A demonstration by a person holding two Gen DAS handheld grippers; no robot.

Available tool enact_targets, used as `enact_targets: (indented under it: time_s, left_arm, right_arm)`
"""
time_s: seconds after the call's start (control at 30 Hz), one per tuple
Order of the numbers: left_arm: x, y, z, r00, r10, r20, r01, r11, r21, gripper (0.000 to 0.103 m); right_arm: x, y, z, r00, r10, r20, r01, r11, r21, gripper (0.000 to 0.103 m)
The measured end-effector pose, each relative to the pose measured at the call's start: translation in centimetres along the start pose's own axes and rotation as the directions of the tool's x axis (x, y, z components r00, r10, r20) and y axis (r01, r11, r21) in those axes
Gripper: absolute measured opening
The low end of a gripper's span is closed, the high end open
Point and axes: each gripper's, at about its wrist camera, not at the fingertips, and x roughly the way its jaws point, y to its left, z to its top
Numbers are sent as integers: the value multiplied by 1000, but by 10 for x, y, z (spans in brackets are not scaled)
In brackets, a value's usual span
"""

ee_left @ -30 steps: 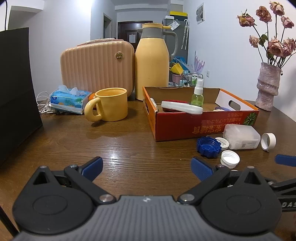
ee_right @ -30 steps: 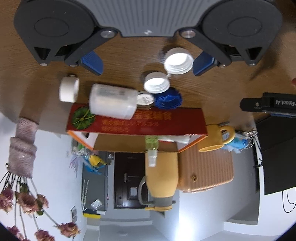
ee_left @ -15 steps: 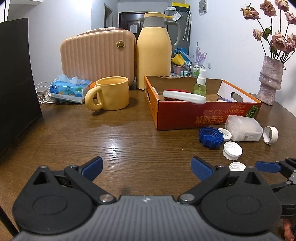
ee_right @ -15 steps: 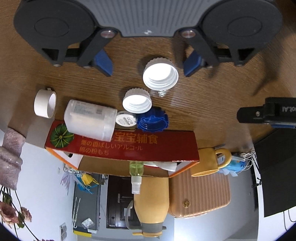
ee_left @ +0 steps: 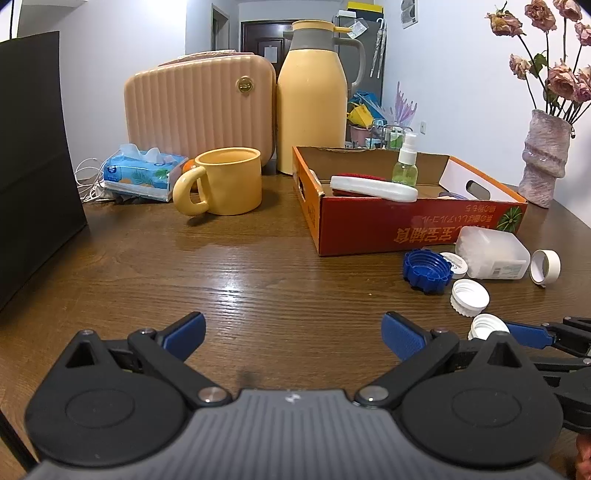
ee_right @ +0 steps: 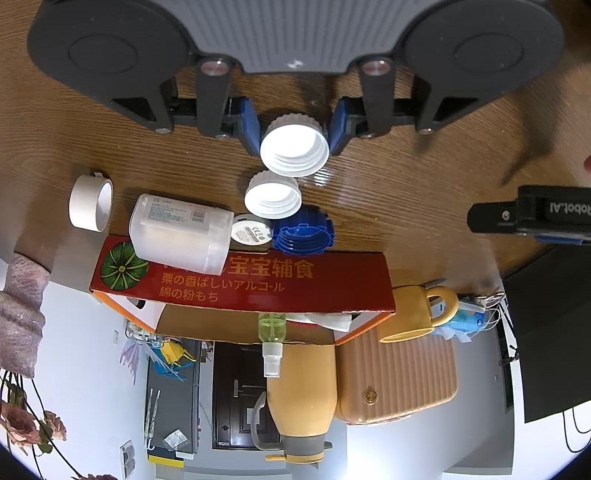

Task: Organize rigid objects
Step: 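Grasp the white screw cap with the right gripper, then grasp a second white screw cap with the left gripper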

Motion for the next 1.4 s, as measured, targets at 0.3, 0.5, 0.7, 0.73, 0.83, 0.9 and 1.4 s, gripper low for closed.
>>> enact_targets:
  time_s: [0.3,0.5,0.7,0.73,0.83,0.9,1.4]
  left_arm:
    - [1,1,0,1000,1,-5,-1,1000,-3,103]
    - [5,-3,-1,1000,-1,-11,1,1000,9,103]
    - [12,-17,-2,1000,-28,-12,28,999,46,103]
    - [12,-21,-2,999,-33,-12,33,998,56,103]
    - [17,-34,-1,999,-43,-23,45,996,75,103]
    - [20,-43,0,998,-56,-35,59,995,80,103]
    - [47,-123,6,993,-88,-84,98,987,128,103]
  right_arm:
    - [-12,-4,1,997,-19,75,18,1000,7,39]
    - [-19,-13,4,992,-38,124,34,999,31,39]
    - [-25,-26,7,984,-57,167,47,997,65,39]
    - [-26,-28,7,983,-59,171,48,996,69,39]
    - [-30,-36,7,980,-70,185,56,995,77,39]
    - [-31,-43,7,977,-83,194,68,994,83,39]
    - [-43,-111,1,958,-180,225,151,979,139,39]
